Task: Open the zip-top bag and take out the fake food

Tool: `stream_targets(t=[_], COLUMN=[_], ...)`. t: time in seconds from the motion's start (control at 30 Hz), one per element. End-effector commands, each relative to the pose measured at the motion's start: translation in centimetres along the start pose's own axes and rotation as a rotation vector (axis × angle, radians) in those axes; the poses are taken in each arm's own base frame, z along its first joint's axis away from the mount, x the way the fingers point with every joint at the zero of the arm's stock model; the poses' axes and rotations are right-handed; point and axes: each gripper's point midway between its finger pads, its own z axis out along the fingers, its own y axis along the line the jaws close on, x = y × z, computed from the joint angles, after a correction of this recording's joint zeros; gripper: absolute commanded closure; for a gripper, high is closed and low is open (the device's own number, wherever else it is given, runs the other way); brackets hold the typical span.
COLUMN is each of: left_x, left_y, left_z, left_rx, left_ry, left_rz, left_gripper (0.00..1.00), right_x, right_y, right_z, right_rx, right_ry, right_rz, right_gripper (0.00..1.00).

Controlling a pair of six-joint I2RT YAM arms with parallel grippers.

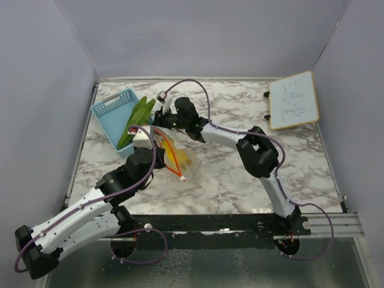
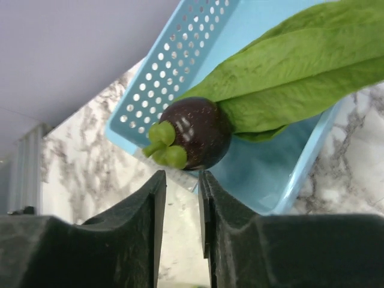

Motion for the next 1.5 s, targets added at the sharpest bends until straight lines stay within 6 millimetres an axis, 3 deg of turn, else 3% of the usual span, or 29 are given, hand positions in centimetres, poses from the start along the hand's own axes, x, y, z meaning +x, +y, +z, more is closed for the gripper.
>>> stream_targets(t=[0.0, 0.1, 0.23, 0.33, 0.43, 0.5, 0.63, 0.73, 0.83, 0.93, 1.1, 1.23, 1.47], left_x=[-0.1, -0.2, -0.7, -1.8, -2.6, -3.4, -5.8, -7.3, -6.7, -4.3, 0.2, 3.0, 3.4], left_y=[-0.2, -0.4, -1.2, -2.5, -3.9, -4.9, -8.0, -10.5, -13.1, -14.5, -15.5, -15.6, -17.3], left_z=[0.1, 0.2, 0.4, 0.7, 1.3, 1.8, 2.8, 4.5, 6.5, 8.6, 10.3, 11.5, 12.1], left_rx=[0.004, 0.013, 0.038, 0.080, 0.106, 0.128, 0.191, 0.206, 0.268, 0.304, 0.367, 0.382, 0.428], left_ry=[-0.008, -0.007, -0.018, -0.035, -0.039, -0.049, -0.061, -0.003, 0.077, 0.152, 0.251, 0.316, 0.320], left_rz=[-0.007, 0.001, 0.001, 0.002, 0.023, 0.034, 0.102, 0.244, 0.353, 0.389, 0.369, 0.363, 0.303], left_gripper=[1.00, 1.00, 1.00, 1.00, 1.00, 1.00, 1.00, 1.00, 1.00, 1.00, 1.00, 1.00, 1.00], right_x=[-3.6, -5.2, -9.1, -12.7, -15.7, -16.7, -17.0, -16.2, -14.9, -12.1, -7.7, -5.8, -2.0], right_y=[2.4, 2.3, 2.0, 2.5, 4.5, 5.9, 6.7, 7.3, 8.7, 8.9, 7.0, 6.6, 4.8], right_z=[-1.7, -3.4, -6.6, -10.6, -14.8, -17.5, -23.2, -27.0, -30.0, -31.8, -34.6, -34.8, -33.8], right_rx=[-0.030, 0.034, 0.135, 0.228, 0.274, 0.294, 0.409, 0.475, 0.476, 0.477, 0.598, 0.619, 0.657], right_ry=[-0.126, -0.176, -0.251, -0.347, -0.425, -0.456, -0.504, -0.519, -0.523, -0.508, -0.476, -0.419, -0.358], right_rz=[-0.031, -0.055, -0.094, -0.146, -0.203, -0.224, -0.232, -0.215, -0.174, -0.115, -0.038, -0.012, 0.114], right_gripper=[0.79, 0.87, 0.95, 0.98, 0.98, 0.98, 0.98, 0.98, 0.98, 0.98, 0.98, 0.98, 0.98])
